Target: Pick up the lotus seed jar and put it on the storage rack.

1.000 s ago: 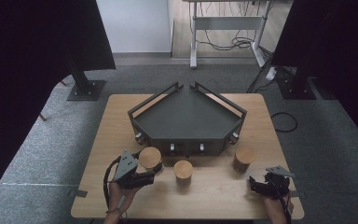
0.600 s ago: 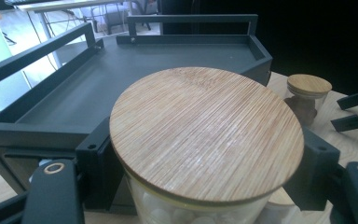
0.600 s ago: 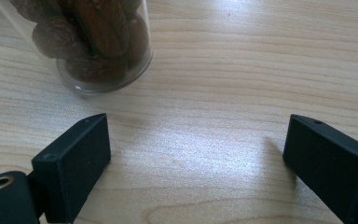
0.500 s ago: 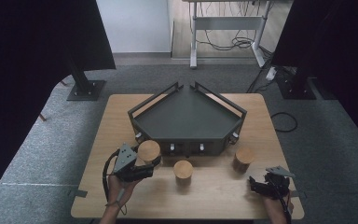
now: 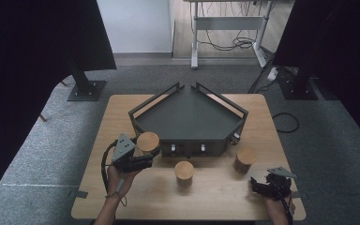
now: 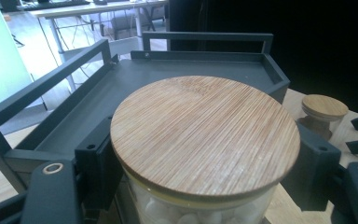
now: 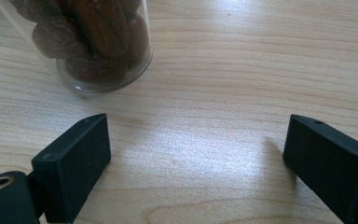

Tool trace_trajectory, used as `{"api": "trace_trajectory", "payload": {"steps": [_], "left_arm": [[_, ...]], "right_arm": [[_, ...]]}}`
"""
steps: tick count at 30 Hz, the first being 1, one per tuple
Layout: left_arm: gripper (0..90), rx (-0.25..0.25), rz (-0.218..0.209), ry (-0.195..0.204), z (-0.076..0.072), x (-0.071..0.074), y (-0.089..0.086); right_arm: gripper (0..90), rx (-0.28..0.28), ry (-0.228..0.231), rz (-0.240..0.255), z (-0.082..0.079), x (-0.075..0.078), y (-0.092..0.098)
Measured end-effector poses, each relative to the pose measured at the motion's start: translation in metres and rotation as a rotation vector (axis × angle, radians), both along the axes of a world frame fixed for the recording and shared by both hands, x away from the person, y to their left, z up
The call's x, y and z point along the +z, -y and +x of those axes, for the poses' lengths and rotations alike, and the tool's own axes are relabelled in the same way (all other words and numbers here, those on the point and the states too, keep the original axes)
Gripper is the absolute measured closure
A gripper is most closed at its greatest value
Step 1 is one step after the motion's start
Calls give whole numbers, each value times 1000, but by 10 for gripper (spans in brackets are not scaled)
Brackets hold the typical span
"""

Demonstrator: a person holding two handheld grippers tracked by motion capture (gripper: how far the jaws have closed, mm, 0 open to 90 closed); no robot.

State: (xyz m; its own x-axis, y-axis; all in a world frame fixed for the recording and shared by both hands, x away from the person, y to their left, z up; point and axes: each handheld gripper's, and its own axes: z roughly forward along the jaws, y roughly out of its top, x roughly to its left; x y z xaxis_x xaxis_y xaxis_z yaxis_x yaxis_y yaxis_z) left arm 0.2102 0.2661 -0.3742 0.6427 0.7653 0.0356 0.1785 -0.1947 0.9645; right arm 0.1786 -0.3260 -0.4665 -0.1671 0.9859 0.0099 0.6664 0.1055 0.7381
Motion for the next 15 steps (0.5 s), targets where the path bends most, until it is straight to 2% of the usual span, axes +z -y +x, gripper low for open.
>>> {"api": "trace_trajectory", "payload": {"steps": [10,15], "left_arm": [[251,14,-8,-14,12,4,0],[252,18,-14,-8,18,7,2]], "right_arm": [[67,0,0,0,0,0,0],[67,0,0,0,0,0,0]]}}
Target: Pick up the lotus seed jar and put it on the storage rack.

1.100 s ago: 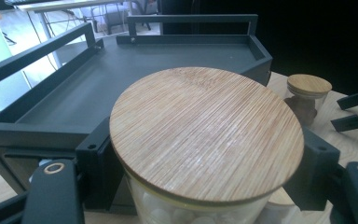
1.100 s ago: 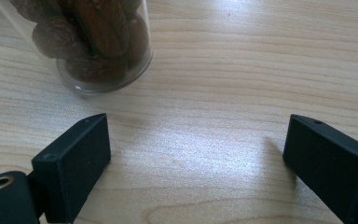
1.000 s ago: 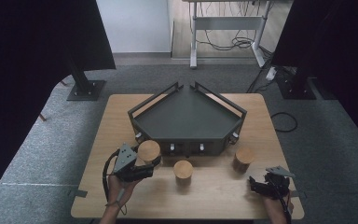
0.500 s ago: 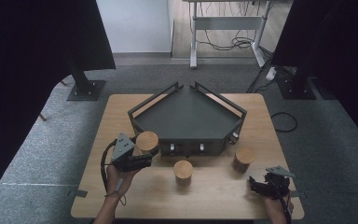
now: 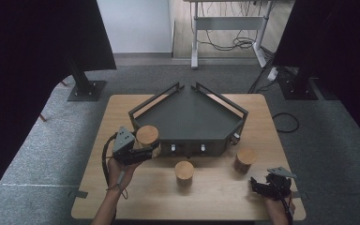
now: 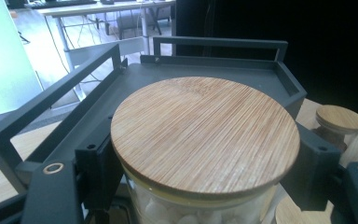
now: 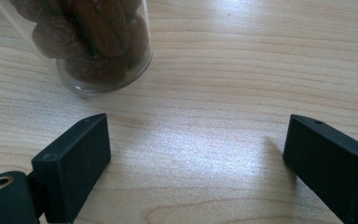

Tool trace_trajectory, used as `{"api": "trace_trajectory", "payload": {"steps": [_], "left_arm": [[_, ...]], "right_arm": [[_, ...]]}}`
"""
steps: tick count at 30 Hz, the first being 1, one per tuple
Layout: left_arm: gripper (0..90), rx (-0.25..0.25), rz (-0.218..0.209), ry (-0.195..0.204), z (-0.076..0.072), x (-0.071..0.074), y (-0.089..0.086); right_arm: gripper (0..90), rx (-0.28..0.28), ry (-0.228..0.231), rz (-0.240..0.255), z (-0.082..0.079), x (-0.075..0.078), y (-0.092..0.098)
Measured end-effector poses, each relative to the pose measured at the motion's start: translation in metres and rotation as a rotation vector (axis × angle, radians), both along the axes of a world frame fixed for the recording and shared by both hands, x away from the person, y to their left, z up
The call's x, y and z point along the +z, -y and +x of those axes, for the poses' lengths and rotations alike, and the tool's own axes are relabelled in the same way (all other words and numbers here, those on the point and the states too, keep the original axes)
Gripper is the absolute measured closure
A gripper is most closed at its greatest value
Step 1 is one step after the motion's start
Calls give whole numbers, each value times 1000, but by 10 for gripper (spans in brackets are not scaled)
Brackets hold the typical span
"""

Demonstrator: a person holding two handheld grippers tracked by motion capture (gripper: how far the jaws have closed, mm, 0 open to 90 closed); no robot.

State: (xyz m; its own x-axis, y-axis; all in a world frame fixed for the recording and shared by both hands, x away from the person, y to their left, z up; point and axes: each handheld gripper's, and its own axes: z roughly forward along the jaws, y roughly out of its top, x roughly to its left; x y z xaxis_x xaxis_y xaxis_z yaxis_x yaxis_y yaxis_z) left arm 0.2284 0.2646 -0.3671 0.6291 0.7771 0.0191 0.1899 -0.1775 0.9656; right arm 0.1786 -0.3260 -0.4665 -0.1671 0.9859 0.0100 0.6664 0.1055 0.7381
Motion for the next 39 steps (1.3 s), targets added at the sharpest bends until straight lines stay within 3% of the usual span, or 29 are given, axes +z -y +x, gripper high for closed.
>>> {"api": "trace_trajectory", "payload": {"steps": [39], "left_arm": [[252,53,-2,10,45,8,20]], "right_arm": [[66,0,0,1,0,0,0]]}}
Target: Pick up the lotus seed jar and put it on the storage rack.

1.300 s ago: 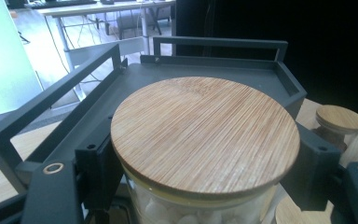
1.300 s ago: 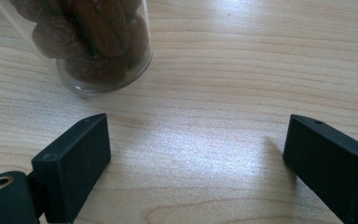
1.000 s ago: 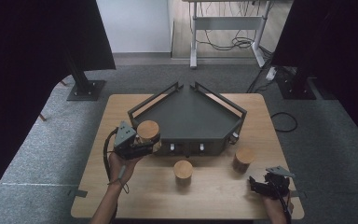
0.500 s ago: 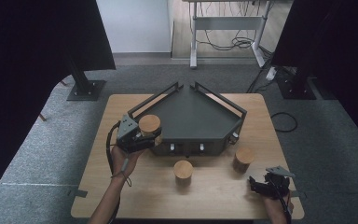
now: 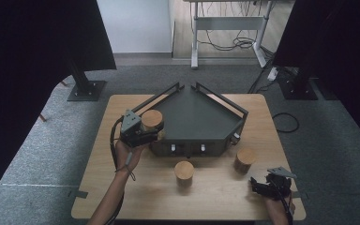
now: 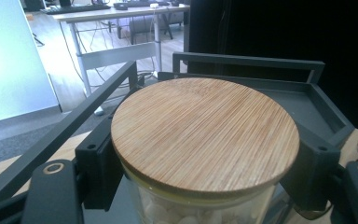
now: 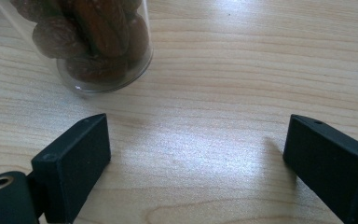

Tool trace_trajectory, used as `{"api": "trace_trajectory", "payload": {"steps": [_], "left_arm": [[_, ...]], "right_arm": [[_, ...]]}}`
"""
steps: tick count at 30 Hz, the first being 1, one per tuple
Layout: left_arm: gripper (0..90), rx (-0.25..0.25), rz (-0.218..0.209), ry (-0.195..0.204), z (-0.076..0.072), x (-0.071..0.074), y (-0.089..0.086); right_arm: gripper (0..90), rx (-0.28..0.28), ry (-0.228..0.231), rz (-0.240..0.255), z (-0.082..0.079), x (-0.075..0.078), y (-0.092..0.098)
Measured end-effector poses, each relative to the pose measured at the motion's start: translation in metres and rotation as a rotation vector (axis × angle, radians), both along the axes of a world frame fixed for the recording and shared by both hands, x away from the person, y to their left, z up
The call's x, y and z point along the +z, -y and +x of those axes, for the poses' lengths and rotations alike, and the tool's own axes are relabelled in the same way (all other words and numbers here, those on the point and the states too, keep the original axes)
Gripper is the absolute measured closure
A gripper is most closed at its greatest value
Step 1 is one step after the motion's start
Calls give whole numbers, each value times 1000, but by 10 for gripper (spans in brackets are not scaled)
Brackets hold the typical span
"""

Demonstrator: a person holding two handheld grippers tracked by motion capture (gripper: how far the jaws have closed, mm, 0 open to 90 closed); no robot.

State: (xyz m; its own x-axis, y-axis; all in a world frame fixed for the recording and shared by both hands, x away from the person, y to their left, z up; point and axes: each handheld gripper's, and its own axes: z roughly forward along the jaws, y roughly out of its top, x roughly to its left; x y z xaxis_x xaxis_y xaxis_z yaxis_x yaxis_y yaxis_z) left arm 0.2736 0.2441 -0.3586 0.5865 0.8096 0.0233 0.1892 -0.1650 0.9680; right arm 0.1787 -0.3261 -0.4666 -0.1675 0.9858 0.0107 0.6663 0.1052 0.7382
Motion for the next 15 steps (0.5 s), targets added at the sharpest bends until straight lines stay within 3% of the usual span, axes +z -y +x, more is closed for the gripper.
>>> {"api": "trace_trajectory", "payload": {"steps": [15], "left_arm": [[253,18,17,3,15,1,9]], "right_arm": [[65,1,0,0,0,0,0]]}}
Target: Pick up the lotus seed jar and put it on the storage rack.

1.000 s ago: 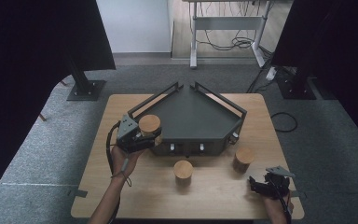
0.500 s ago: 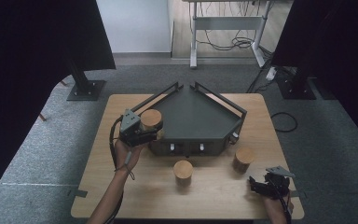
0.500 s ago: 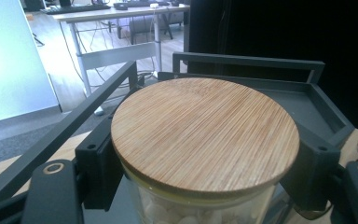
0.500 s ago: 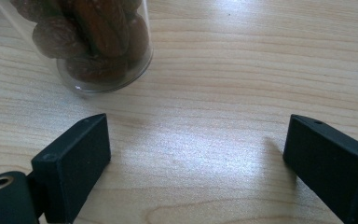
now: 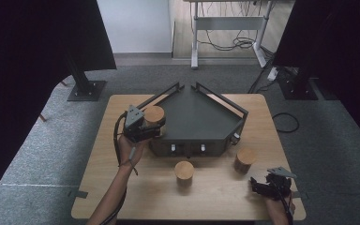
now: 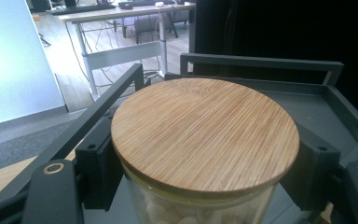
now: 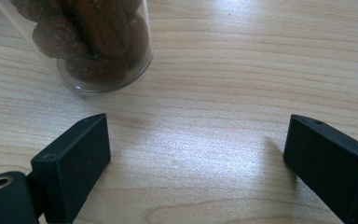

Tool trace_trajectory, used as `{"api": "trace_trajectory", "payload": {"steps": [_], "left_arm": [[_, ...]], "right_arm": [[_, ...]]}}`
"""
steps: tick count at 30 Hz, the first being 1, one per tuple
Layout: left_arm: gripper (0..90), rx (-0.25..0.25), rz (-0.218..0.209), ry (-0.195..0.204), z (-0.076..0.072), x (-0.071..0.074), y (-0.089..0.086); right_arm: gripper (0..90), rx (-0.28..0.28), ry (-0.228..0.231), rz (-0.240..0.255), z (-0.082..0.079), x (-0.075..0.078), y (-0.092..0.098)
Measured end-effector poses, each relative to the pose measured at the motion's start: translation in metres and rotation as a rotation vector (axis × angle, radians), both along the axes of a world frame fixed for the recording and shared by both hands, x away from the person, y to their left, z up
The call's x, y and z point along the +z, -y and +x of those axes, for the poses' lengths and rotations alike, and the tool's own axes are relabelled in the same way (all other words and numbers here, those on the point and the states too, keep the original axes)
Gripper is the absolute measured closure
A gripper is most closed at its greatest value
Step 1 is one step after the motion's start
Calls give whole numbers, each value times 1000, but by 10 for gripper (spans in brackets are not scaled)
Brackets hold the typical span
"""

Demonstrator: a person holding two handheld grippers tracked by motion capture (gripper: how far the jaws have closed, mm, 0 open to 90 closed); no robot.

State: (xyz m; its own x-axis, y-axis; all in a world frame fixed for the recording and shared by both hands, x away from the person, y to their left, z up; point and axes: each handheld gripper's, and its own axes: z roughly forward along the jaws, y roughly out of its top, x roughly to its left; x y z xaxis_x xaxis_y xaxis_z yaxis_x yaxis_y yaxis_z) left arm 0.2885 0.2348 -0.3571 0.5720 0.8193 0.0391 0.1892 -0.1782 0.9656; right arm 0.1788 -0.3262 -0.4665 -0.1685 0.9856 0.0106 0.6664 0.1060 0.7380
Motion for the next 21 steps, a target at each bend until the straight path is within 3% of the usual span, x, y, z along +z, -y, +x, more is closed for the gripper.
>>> {"api": "trace_trajectory", "payload": {"steps": [21], "left_arm": [[253,31,8,-20,21,-10,10]], "right_arm": [[65,5,0,0,0,0,1]]}}
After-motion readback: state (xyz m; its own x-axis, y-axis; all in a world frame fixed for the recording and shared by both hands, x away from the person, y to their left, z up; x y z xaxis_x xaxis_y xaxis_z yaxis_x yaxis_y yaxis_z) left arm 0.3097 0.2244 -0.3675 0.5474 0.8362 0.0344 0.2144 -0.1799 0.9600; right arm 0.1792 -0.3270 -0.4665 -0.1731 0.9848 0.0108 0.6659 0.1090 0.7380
